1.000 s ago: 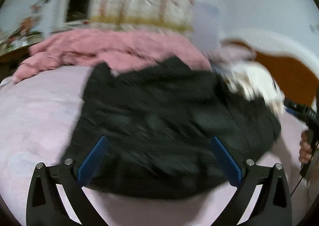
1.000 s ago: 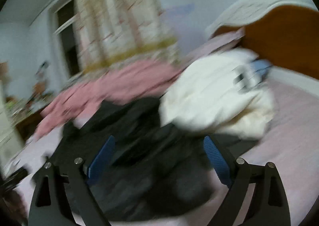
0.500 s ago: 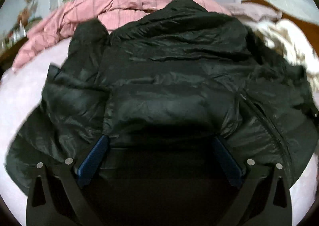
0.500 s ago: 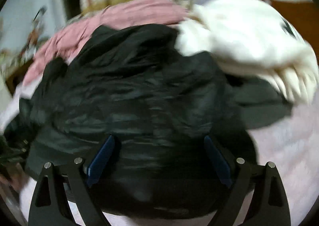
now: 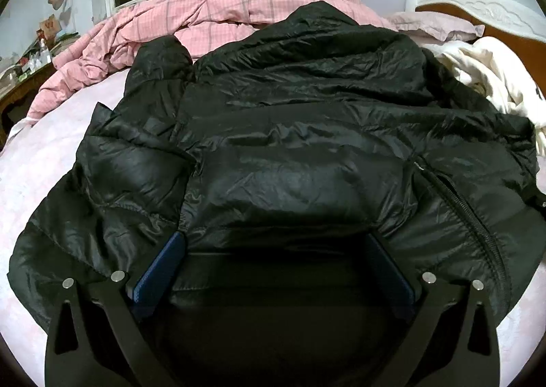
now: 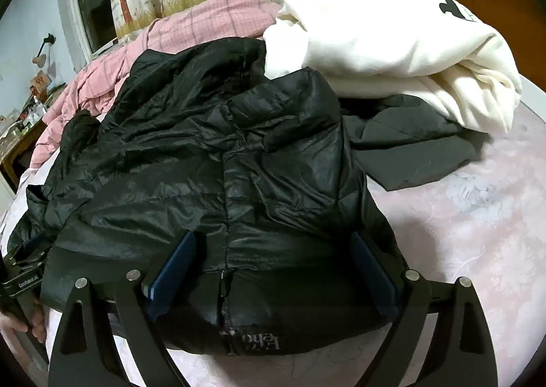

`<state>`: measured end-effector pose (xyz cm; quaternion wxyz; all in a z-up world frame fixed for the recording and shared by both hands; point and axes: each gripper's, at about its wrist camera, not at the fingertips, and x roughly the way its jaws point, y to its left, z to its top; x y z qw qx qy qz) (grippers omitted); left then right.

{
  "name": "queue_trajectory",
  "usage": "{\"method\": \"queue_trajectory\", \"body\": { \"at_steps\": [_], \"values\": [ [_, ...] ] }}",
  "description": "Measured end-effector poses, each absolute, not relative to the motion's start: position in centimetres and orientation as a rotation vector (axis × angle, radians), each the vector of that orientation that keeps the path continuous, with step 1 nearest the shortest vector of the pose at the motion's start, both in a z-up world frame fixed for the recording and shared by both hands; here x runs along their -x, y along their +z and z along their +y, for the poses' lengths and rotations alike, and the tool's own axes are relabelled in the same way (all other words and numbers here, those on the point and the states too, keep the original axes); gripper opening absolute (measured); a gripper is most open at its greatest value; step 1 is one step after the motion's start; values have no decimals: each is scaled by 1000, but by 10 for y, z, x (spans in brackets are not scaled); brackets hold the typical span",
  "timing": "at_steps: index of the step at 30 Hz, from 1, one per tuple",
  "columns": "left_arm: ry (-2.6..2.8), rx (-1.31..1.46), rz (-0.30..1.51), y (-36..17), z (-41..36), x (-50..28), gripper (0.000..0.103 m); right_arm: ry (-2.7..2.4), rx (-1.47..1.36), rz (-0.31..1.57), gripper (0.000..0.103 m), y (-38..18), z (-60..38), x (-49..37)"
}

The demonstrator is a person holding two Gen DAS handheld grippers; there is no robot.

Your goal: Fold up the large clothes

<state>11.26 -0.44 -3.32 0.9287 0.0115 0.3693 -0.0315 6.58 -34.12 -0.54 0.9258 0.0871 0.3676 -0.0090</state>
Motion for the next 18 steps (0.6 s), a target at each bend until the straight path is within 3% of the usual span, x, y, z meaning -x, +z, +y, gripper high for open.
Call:
{"method": "queue_trajectory", "body": {
  "at_steps": [18],
  "values": [
    [-63,-24,733,-32,-5,-110,103,-18,-173,759,94,-8,-336,-69]
  ]
}}
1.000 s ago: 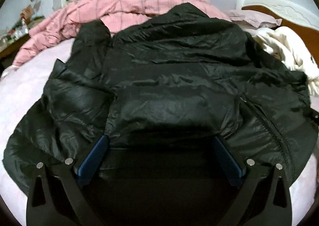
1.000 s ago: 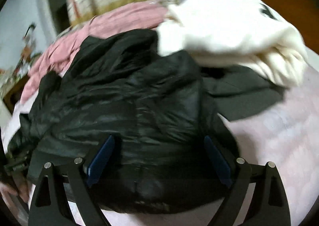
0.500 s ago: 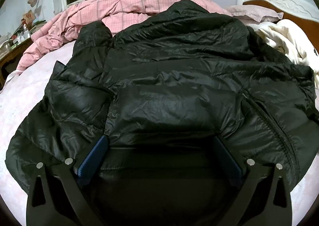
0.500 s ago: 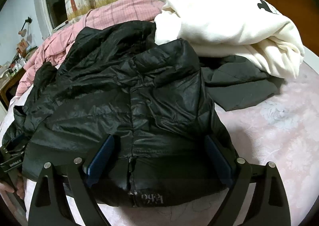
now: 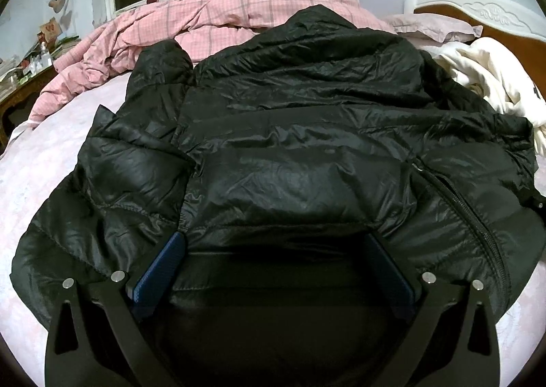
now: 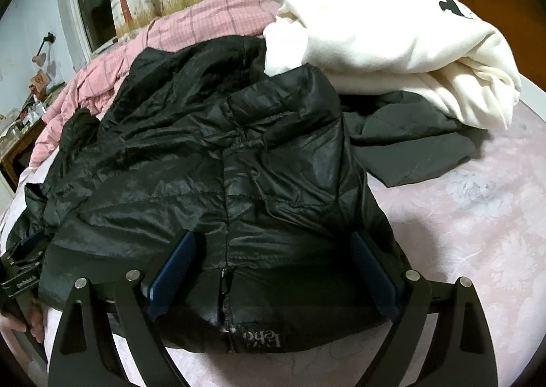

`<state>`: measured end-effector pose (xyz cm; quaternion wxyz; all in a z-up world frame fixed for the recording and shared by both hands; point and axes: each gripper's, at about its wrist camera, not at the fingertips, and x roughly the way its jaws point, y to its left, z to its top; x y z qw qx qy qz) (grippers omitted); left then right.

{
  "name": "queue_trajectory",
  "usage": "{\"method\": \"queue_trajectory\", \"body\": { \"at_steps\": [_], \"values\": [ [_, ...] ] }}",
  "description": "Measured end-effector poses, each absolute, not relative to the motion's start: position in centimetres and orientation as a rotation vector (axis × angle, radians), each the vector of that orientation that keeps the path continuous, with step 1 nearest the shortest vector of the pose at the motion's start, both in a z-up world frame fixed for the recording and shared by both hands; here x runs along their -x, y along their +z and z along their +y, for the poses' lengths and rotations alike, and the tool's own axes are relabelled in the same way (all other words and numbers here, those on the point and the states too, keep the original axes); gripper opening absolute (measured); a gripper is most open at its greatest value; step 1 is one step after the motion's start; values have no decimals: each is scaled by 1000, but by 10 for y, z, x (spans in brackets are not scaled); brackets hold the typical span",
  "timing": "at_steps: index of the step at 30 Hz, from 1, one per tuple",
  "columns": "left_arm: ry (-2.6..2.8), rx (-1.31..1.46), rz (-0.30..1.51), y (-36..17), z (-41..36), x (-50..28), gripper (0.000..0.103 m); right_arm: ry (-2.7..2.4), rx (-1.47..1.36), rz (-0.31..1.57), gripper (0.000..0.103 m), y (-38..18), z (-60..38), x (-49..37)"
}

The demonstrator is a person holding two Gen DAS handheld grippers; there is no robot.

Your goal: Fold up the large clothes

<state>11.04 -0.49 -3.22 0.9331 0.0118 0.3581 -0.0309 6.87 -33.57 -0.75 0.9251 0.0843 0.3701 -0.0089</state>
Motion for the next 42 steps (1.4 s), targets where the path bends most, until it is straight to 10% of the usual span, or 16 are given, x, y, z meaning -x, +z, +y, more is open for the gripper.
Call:
{"method": "queue_trajectory", "body": {
  "at_steps": [10,25,30,32,34,42],
  "values": [
    [-18,46,655,-10,11,-65,103,-129,75,769,95,12,-288,-51],
    [129,341,707,0,129,-20,100,-163,-516,731,94,19,-374,2],
    [-61,594,768,-25,164,-55,72,40,-579,849,83,-4,-366,-28],
    [-100,633,790,-30,163,-61,54,77,-534,852,30,-2,-353,-35],
    [-88,588,805,-24,156,-59,24,103,-497,872,14,-3,-339,-39],
    [-56,533,679,44,152,31,10,139,-455,684,8,59,-342,22]
  ]
}}
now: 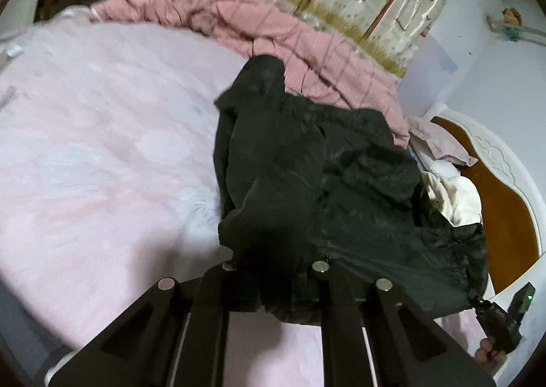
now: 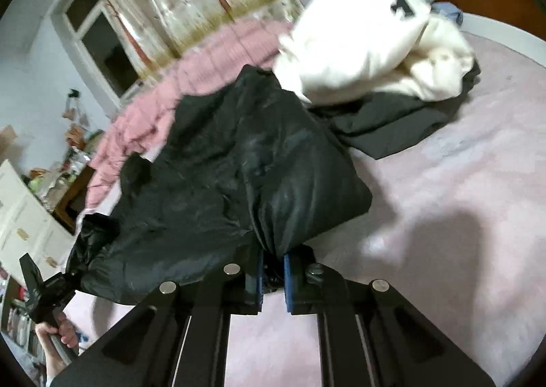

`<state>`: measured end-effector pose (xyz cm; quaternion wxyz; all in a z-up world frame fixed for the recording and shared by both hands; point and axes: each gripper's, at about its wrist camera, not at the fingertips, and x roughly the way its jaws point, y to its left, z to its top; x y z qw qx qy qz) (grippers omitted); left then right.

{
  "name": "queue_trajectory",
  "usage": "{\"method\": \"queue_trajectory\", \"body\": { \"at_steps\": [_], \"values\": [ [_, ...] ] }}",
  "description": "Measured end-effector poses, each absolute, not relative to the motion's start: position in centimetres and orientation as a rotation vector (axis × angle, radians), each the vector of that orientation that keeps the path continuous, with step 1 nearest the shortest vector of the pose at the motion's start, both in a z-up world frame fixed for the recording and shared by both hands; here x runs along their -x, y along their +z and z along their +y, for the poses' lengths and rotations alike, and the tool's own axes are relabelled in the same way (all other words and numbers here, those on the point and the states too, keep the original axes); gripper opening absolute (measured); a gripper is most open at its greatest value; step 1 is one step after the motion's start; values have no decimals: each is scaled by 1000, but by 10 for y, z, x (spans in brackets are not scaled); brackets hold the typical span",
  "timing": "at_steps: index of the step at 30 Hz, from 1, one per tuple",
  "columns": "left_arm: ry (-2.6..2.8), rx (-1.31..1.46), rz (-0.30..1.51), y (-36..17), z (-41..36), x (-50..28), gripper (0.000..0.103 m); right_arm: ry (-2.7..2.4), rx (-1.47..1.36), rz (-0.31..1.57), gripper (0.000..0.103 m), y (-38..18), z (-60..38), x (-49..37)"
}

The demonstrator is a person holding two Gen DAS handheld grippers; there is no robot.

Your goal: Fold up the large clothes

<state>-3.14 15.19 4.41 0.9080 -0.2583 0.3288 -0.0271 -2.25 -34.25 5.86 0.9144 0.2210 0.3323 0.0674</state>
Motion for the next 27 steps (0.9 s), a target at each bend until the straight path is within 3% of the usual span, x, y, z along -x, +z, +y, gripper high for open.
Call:
{"method": "queue_trajectory", "body": {
  "at_steps": [4,7,10,12,13,14,16,17,18,19,23,27],
  "values": [
    [-35,551,662,63,157,75,10,177,-511,692,8,78,-347,70],
    [26,434,710,57,147,66,11,190,-515,732,12,79,-352,91],
    [56,389,752,34,143,44,12,122,-452,790,26,61,-358,83],
    [104,340,756,24,140,30,22,4,-467,798,33,50,-364,65],
    [128,318,748,23,140,30,23,-12,-483,793,42,47,-368,63],
    [149,305,731,26,139,31,30,-41,-514,774,54,48,-374,57],
    [172,284,678,36,138,38,56,-94,-509,738,59,56,-381,55],
    [185,259,636,44,136,42,74,-120,-494,717,61,61,-383,54],
    [203,217,591,53,133,47,80,-140,-466,680,64,69,-385,55],
    [214,176,564,61,131,46,80,-146,-443,655,68,76,-387,55],
    [186,17,494,84,111,39,80,-120,-297,605,68,102,-380,45],
    [18,-21,620,67,84,-2,79,75,-259,721,64,96,-352,17]
  ]
}}
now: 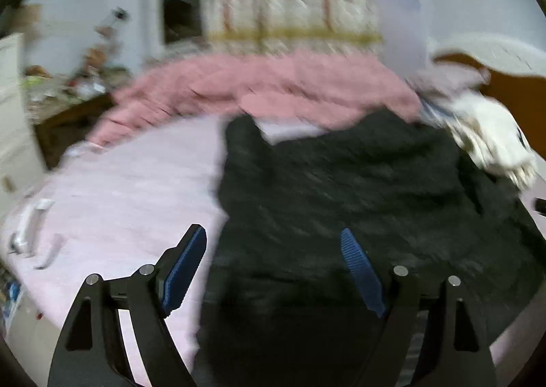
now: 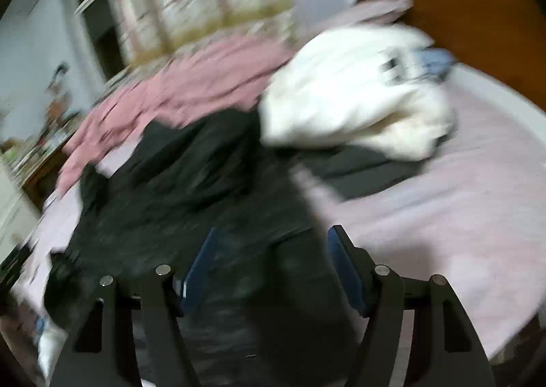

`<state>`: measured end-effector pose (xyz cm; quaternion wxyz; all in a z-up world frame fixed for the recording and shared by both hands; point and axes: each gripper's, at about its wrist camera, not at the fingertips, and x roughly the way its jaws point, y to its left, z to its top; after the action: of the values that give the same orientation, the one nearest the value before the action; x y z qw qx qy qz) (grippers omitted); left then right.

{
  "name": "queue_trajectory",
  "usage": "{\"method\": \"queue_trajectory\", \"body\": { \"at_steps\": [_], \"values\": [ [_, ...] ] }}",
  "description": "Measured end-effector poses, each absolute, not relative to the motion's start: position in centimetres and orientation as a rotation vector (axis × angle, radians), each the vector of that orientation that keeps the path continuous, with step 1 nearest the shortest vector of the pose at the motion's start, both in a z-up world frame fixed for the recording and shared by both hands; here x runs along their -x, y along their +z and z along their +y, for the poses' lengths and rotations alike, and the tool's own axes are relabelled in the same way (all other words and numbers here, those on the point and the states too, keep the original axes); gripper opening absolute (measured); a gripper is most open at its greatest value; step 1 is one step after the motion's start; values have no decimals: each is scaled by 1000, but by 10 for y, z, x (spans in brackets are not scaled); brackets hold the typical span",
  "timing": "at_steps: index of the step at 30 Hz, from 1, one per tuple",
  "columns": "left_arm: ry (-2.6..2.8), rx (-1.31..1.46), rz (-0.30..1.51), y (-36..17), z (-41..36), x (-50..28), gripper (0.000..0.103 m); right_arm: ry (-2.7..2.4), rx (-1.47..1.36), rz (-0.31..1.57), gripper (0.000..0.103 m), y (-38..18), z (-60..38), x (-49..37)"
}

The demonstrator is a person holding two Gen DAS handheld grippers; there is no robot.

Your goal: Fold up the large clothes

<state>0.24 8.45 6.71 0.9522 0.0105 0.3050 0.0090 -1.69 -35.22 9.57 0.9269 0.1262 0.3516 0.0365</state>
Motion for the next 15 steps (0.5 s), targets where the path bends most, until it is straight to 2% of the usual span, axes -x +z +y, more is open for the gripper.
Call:
{"method": "queue_trajectory", "body": {
  "at_steps": [1,3,5,7,11,13,15],
  "values": [
    [4,-28,665,58,79,-13,77,99,-248,755,56,88,-344,10],
    [46,-68,747,35,69,-33,67,111,-199,801,50,72,-331,-3],
    [123,-123,784,17,65,-46,65,94,-127,864,34,46,-322,-22],
    [113,-107,797,4,70,-57,65,39,-106,927,32,24,-327,-46],
    [101,-53,891,-26,89,-80,66,28,-130,932,32,13,-339,-69],
    [79,-32,869,-18,93,-76,65,15,-127,930,32,12,-338,-71],
    [97,-59,769,6,96,-63,66,0,-116,886,32,16,-336,-64]
  ]
}}
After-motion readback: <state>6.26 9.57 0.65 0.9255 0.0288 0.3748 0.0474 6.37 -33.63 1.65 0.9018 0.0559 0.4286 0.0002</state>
